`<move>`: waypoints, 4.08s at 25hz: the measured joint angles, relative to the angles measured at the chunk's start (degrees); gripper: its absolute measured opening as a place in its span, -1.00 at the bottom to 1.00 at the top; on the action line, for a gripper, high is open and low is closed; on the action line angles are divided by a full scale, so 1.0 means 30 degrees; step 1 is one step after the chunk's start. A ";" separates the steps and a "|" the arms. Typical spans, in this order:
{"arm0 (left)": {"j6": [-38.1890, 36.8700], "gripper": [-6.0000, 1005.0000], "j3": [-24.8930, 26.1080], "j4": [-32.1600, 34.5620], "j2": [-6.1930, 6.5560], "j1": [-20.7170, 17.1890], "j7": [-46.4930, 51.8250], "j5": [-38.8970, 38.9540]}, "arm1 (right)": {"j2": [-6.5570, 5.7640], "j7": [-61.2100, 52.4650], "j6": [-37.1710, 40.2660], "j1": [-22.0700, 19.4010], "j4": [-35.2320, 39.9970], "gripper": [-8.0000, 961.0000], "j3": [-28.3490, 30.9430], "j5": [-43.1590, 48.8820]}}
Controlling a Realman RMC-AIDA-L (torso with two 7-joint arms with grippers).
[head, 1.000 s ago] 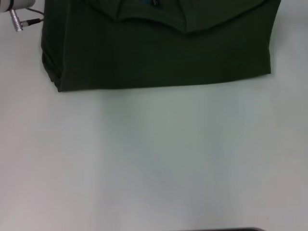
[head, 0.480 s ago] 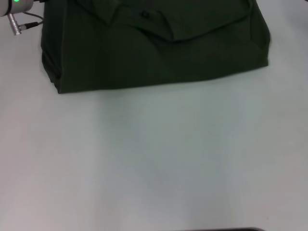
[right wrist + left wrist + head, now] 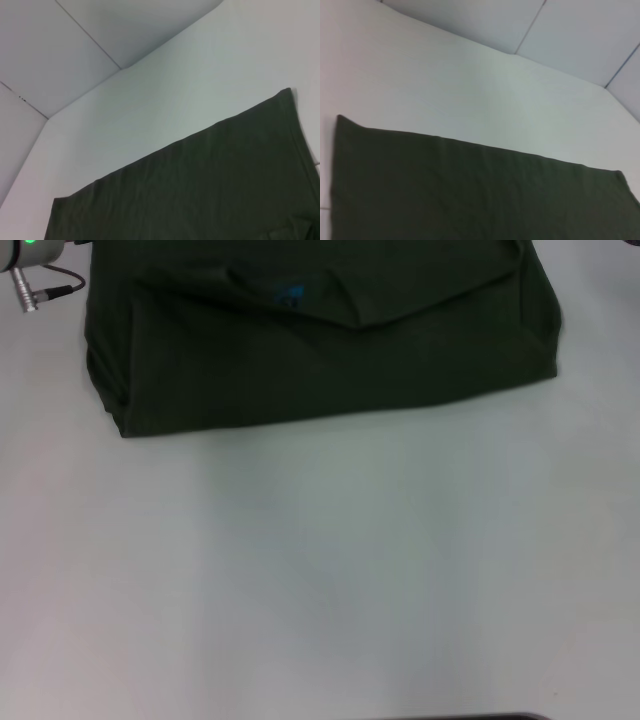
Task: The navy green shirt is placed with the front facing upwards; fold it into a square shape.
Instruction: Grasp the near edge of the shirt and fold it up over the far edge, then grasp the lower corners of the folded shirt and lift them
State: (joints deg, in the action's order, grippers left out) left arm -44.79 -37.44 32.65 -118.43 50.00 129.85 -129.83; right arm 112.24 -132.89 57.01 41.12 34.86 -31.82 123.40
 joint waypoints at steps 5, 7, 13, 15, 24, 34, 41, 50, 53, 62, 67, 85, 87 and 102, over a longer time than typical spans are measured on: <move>-0.0406 0.19 0.0001 -0.0242 0.0392 -0.0218 0.0228 -0.0020 | -0.0052 0.0148 0.0809 -0.0207 -0.0001 -0.06 0.0000 -0.0003; -0.1392 0.30 -0.0001 -0.0317 0.0630 -0.0306 0.0350 -0.0025 | -0.0062 0.0238 0.1135 -0.0256 0.0043 -0.01 0.0000 -0.0002; -0.6681 0.60 0.0082 0.1585 0.1131 -0.1456 0.1455 0.0122 | -0.0383 0.0958 0.4071 -0.0489 0.0228 0.12 0.0000 0.0002; -0.8147 0.66 0.0131 0.2627 0.1150 -0.1990 0.2072 0.0154 | -0.0646 0.0928 0.5056 -0.0577 0.0253 0.17 0.0001 0.0003; -1.0890 0.65 0.0062 0.3361 0.1864 -0.3813 0.4483 -0.0020 | -0.1139 0.0731 0.7466 -0.1134 0.0273 0.55 0.0001 0.0000; -1.0817 0.65 -0.0035 0.1876 0.1985 -0.4056 0.5132 -0.1171 | -0.1120 0.0717 0.8079 -0.1514 0.0274 0.54 -0.0031 0.0000; -0.9836 0.65 -0.0029 0.0785 0.1811 -0.3610 0.5641 -0.2376 | -0.1068 0.0736 0.8105 -0.1700 0.0275 0.54 -0.0029 -0.0001; -0.8926 0.65 -0.0034 0.0026 0.1707 -0.3483 0.5612 -0.2718 | -0.1030 0.0763 0.8066 -0.1715 0.0275 0.54 -0.0028 -0.0001; -0.8755 0.65 -0.0099 -0.0275 0.1666 -0.3388 0.5513 -0.2720 | -0.1029 0.0746 0.8070 -0.1716 0.0275 0.54 -0.0028 0.0000; -0.8592 0.65 -0.0529 -0.0369 0.1304 -0.3248 0.5521 -0.2720 | -0.1029 0.0790 0.8057 -0.1752 0.0274 0.54 0.0055 -0.0014; -0.8597 0.65 -0.0554 -0.0361 0.1050 -0.3078 0.5511 -0.2720 | -0.0997 0.0805 0.8080 -0.1752 0.0274 0.54 0.0055 -0.0019; -0.9664 0.64 -0.0244 0.0576 0.0963 -0.3199 0.5687 -0.2556 | -0.1018 0.0706 0.8099 -0.1816 0.0275 0.54 0.0153 -0.0090; -0.9710 0.64 -0.0280 0.0533 0.0924 -0.3197 0.5673 -0.2558 | -0.1032 0.0705 0.8049 -0.1828 0.0274 0.54 0.0170 -0.0090; -0.8855 0.50 -0.1252 0.0398 0.0374 -0.2896 0.5696 -0.2686 | -0.1029 0.0705 0.8116 -0.1880 0.0275 0.54 0.0202 -0.0119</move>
State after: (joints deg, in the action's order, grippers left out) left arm -71.36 -41.20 33.84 -117.31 41.32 146.94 -137.89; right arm 109.16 -130.78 81.36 35.48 35.69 -31.21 123.04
